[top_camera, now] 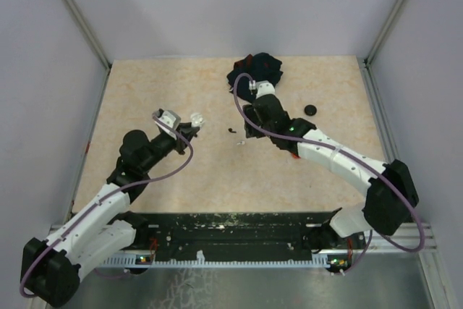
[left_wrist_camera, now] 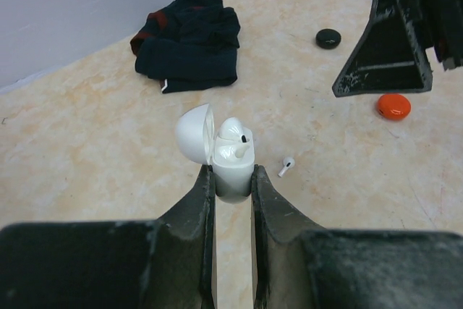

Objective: Insert the wireless bluetooth earbuds into the charging case
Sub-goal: Pick up the earbud from the center of the board.

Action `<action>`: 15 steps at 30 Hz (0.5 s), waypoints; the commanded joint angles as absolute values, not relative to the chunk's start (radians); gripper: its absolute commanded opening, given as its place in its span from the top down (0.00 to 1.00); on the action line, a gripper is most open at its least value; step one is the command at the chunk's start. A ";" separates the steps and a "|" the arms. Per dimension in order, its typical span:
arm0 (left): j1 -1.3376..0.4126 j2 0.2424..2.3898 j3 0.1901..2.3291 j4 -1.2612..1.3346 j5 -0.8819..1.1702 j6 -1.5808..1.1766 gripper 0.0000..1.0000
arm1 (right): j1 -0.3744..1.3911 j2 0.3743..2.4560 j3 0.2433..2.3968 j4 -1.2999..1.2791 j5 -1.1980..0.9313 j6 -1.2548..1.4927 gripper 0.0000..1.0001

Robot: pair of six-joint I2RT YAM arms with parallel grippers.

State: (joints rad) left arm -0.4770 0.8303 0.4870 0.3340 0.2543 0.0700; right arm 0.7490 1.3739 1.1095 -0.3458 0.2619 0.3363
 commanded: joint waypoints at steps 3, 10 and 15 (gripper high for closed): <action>-0.456 0.863 0.551 0.274 0.172 0.043 1.00 | 0.735 1.490 1.095 -0.232 0.279 0.413 0.49; -0.431 0.874 0.559 0.267 0.186 0.029 1.00 | 0.735 1.637 1.107 -0.138 0.328 0.446 0.50; -0.424 0.871 0.563 0.259 0.186 0.031 1.00 | 0.736 1.757 1.155 -0.140 0.350 0.417 0.50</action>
State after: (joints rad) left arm -0.4328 0.8764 0.5255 0.2573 0.1917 0.0418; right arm 0.7368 1.6932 1.0966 -0.1951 0.3080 0.4221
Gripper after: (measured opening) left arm 0.207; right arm 0.500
